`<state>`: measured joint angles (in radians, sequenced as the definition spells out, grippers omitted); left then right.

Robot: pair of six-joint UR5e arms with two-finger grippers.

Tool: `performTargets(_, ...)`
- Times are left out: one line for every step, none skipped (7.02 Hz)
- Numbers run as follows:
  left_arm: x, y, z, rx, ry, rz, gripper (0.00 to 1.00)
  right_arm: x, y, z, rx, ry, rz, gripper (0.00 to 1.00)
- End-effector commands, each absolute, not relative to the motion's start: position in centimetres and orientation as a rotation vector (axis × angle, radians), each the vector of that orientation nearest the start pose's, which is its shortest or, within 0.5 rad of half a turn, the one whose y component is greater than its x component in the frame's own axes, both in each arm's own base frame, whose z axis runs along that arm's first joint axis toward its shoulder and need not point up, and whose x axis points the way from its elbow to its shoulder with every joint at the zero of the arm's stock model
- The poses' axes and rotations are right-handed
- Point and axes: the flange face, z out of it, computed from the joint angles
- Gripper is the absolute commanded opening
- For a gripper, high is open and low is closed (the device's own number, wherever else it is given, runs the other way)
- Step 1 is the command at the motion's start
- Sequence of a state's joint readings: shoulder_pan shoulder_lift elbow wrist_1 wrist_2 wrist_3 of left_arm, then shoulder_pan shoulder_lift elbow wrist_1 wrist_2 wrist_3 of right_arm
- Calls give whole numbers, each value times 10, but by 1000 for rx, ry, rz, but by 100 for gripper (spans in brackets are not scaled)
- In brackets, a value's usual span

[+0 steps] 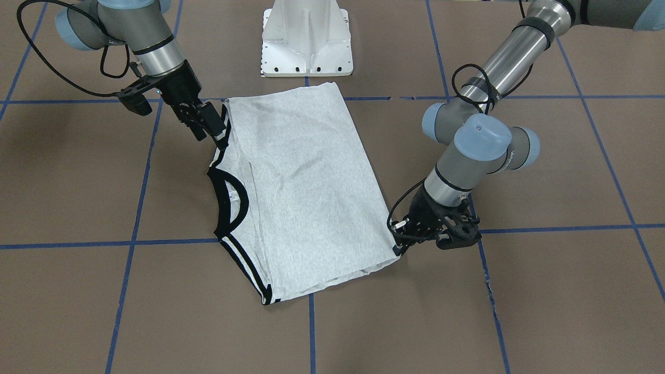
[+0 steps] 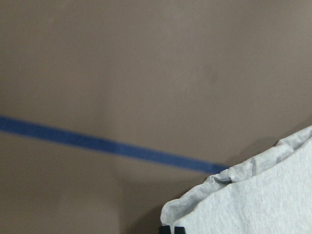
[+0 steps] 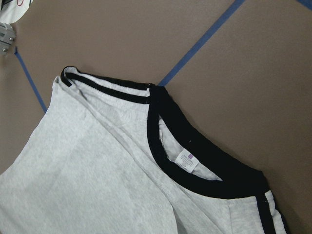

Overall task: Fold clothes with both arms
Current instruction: 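Grasp the shirt edges with both grippers and straighten the folded shirt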

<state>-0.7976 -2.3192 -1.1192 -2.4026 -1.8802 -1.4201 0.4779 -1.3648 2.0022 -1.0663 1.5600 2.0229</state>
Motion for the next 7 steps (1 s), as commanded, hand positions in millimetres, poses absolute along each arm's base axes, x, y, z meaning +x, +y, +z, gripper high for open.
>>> performTargets(505, -690, 261, 327, 1106, -444, 0, -425, -356, 287, 39, -1198, 828, 100)
performTargets(500, -694, 260, 342, 1118, -445, 43, -431, -349, 289, 31, -1192, 816, 100)
performTargets(501, -694, 236, 346, 1150, -435, 73, -447, -331, 290, 16, -1180, 785, 100)
performTargets(496, -688, 224, 344, 1180, -420, 77, -463, -310, 292, 17, -1171, 761, 100)
performTargets(485, -674, 224, 331, 1207, -399, 77, -480, -286, 296, -19, -1143, 760, 100)
performTargets(477, -664, 224, 327, 1228, -383, 79, -500, -255, 304, -49, -1072, 772, 100)
performTargets(475, -663, 228, 318, 1221, -385, 79, -517, -223, 310, -89, -1047, 784, 100)
